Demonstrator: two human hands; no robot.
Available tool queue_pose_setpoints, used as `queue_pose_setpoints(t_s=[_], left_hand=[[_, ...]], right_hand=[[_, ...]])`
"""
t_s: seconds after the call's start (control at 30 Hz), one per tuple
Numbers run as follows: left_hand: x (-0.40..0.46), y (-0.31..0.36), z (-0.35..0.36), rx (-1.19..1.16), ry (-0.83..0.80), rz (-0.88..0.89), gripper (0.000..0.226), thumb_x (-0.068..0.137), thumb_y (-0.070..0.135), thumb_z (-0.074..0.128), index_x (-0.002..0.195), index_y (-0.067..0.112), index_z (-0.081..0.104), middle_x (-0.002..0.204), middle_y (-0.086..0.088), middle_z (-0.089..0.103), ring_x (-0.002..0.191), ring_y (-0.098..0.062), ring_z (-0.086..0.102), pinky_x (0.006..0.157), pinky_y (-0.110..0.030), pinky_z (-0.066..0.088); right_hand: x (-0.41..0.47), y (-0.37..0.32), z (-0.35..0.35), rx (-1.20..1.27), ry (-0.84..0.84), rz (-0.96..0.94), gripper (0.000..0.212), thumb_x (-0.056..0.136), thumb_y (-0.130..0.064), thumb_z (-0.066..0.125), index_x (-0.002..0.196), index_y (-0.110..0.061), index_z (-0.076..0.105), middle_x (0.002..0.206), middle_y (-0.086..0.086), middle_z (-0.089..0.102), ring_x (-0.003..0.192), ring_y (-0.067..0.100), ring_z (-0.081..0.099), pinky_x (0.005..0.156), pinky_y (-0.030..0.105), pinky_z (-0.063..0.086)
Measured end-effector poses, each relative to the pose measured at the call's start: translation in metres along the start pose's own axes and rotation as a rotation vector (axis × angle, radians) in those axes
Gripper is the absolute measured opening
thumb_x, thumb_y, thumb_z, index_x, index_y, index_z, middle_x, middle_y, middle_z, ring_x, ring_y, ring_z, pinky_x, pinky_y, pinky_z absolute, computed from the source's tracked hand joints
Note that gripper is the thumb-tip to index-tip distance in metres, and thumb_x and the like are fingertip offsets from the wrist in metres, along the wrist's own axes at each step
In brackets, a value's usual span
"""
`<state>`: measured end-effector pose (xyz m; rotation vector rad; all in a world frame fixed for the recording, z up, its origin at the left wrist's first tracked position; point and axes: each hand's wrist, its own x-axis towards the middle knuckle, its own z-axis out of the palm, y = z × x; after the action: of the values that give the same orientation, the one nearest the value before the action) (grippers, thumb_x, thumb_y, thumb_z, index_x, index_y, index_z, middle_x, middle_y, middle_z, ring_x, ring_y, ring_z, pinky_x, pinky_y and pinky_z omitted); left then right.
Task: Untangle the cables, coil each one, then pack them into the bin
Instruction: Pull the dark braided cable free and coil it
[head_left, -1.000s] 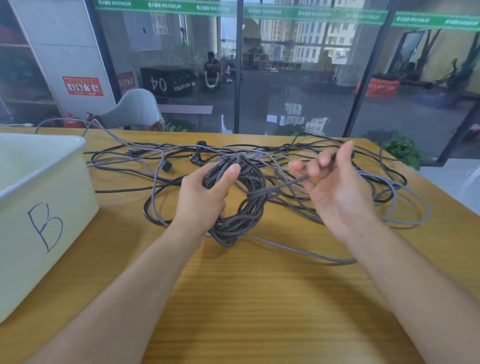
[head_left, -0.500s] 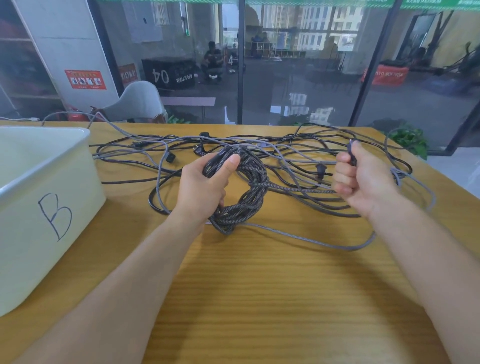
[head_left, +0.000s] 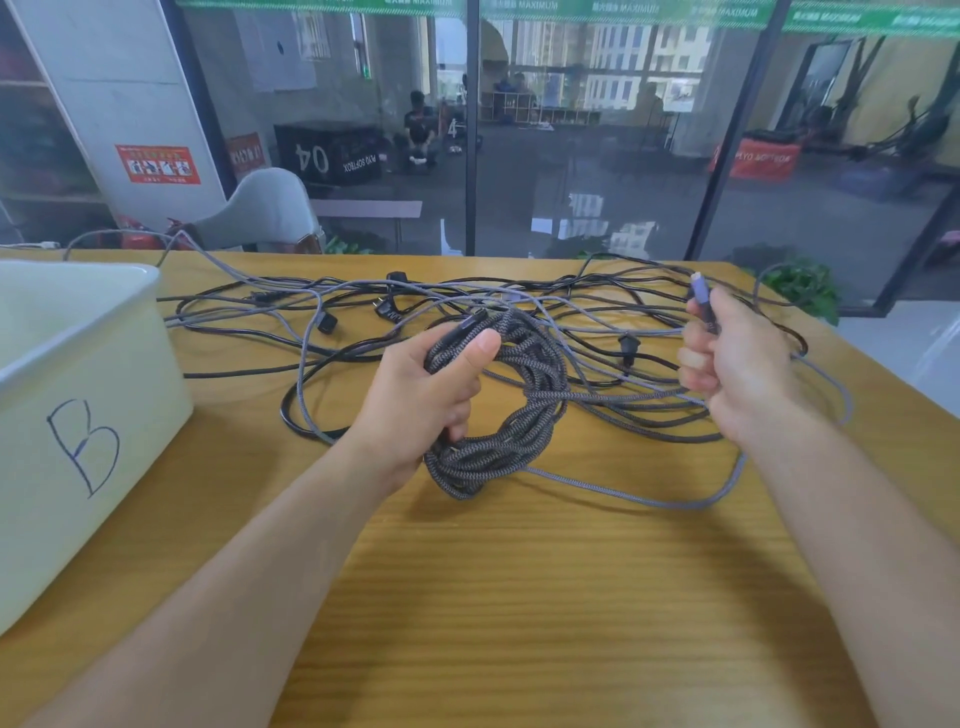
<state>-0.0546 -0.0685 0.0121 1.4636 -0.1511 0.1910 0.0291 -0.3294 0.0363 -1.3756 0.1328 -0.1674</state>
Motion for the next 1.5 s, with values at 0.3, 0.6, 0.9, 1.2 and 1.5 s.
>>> queue_pose_setpoints(t_s=[0.3, 0.6, 0.9, 1.2, 1.5], left_hand=[[-0.009, 0.008, 0.011, -0.037, -0.168, 0.004, 0.028, 0.090, 0.043, 0.067, 0.069, 0.027, 0.055, 0.065, -0.004, 0.031, 0.047, -0.014, 0.024, 0.043, -0.025, 0.033], [-0.008, 0.005, 0.011, -0.023, -0.068, -0.034, 0.026, 0.090, 0.042, 0.070, 0.076, 0.024, 0.057, 0.067, -0.005, 0.031, 0.050, -0.015, 0.024, 0.044, -0.025, 0.033], [-0.008, 0.004, 0.017, 0.015, -0.041, -0.010, 0.017, 0.095, 0.040, 0.068, 0.083, 0.029, 0.070, 0.065, -0.004, 0.034, 0.050, -0.016, 0.027, 0.045, -0.027, 0.034], [-0.007, 0.002, 0.019, -0.006, 0.000, 0.007, 0.017, 0.096, 0.037, 0.068, 0.090, 0.023, 0.073, 0.059, 0.004, 0.043, 0.048, -0.015, 0.030, 0.045, -0.026, 0.034], [-0.004, -0.006, 0.019, -0.004, 0.101, -0.021, 0.014, 0.094, 0.041, 0.073, 0.093, 0.027, 0.076, 0.060, 0.003, 0.042, 0.050, -0.016, 0.030, 0.047, -0.027, 0.034]], right_hand=[[-0.013, 0.022, 0.015, -0.531, -0.329, -0.321, 0.018, 0.106, -0.011, 0.058, 0.103, -0.021, 0.073, 0.077, -0.013, 0.072, 0.059, -0.005, 0.057, 0.053, 0.007, 0.039], [-0.026, 0.028, 0.027, -0.330, -0.695, -0.059, 0.034, 0.101, -0.018, 0.044, 0.103, -0.018, 0.078, 0.081, 0.008, 0.055, 0.070, 0.016, 0.037, 0.056, 0.031, 0.019], [-0.044, 0.041, 0.037, -0.261, -0.845, -0.187, 0.103, 0.074, 0.005, 0.077, 0.160, -0.030, 0.031, 0.126, -0.002, 0.068, 0.097, 0.017, 0.070, 0.087, 0.029, 0.054], [-0.058, 0.053, 0.059, -0.267, -0.515, -0.370, 0.080, 0.075, -0.035, 0.089, 0.146, -0.030, 0.052, 0.129, -0.003, 0.071, 0.121, 0.021, 0.068, 0.110, 0.050, 0.049], [-0.052, 0.043, 0.051, -0.934, -0.081, -1.108, 0.041, 0.078, -0.046, 0.081, 0.102, -0.022, 0.059, 0.091, -0.010, 0.059, 0.083, 0.011, 0.057, 0.065, 0.028, 0.044]])
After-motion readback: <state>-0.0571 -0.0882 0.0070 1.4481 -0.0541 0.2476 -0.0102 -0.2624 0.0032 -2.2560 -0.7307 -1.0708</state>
